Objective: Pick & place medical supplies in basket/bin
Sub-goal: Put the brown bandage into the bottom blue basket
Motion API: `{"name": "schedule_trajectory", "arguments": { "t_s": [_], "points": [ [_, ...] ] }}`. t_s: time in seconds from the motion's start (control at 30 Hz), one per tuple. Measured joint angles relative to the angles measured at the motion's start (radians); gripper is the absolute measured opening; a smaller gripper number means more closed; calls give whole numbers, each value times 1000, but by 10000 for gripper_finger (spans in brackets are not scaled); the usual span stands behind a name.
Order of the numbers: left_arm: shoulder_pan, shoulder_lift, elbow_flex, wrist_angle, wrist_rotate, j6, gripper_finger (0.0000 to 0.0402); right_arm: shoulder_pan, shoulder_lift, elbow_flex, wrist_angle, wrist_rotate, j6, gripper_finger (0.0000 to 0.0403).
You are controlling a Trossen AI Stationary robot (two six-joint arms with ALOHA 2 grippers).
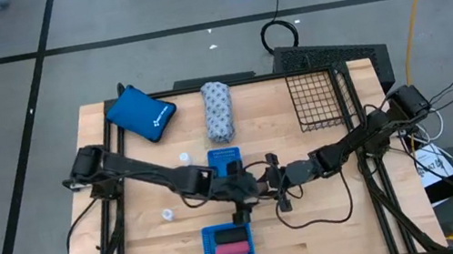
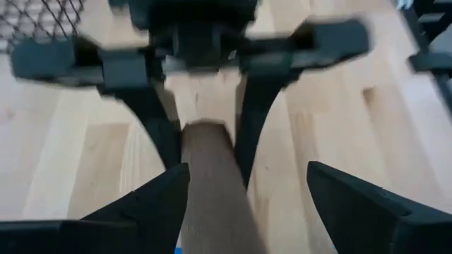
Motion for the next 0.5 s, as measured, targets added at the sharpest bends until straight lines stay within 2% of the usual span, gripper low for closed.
{"name": "schedule_trajectory", "arguments": {
  "t_s": [0.3,0.5],
  "points": [
    [19,53,2,-21,6,-24,274,-3,2,0,-6,-1,0,147],
    [30,54,1,-67,-28,-39,273,-3,0,0,5,0,0,150]
  ]
}}
